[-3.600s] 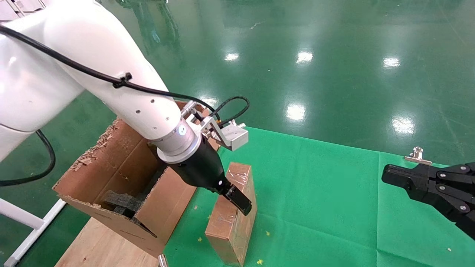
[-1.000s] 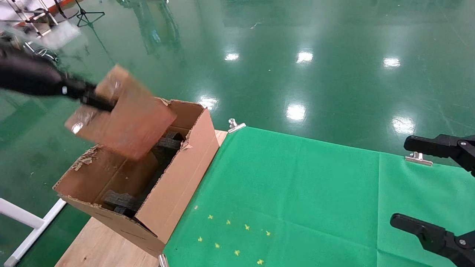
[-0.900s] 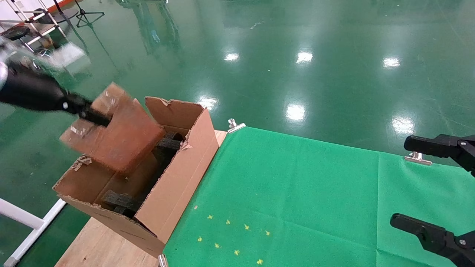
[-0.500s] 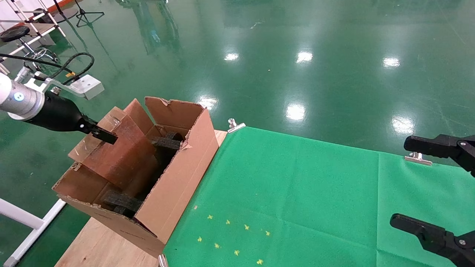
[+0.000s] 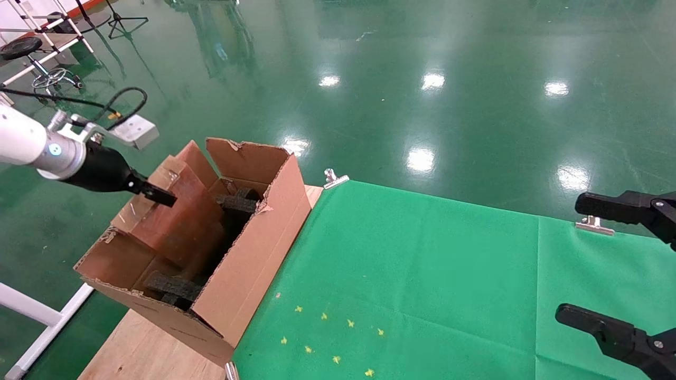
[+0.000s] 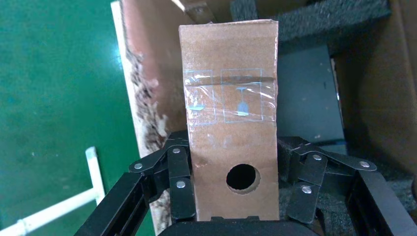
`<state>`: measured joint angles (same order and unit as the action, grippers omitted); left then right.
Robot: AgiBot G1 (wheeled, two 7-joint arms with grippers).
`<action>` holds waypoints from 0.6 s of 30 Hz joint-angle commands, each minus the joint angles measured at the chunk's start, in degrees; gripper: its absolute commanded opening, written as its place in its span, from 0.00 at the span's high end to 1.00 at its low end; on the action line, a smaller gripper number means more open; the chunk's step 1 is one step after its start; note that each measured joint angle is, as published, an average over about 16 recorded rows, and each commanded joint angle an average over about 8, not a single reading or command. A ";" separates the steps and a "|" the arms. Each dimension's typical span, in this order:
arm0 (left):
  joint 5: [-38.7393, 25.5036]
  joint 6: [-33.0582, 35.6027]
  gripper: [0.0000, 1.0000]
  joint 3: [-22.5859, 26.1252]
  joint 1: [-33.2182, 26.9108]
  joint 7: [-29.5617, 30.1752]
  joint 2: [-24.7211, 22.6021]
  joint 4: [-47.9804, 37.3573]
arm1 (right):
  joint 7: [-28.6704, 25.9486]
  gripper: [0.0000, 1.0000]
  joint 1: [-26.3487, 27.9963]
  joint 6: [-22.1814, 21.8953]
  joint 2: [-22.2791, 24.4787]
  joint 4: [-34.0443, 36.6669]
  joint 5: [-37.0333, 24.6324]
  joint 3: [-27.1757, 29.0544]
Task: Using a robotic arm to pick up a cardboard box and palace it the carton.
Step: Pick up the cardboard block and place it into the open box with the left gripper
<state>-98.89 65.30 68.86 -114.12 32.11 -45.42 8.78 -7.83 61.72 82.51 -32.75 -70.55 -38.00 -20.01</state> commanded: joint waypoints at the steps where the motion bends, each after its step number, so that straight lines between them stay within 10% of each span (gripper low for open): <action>1: 0.32 -0.49 1.00 -0.17 0.55 -0.85 -0.53 -1.46 | 0.00 0.00 0.00 0.00 0.00 0.00 0.00 0.00; 18: -1.21 -6.80 1.00 0.95 4.90 0.51 -3.84 -8.80 | 0.00 0.00 0.00 0.00 0.00 0.00 0.00 0.00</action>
<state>-99.90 58.02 69.67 -109.00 32.34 -49.12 0.41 -7.83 61.72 82.51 -32.75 -70.55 -38.00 -20.01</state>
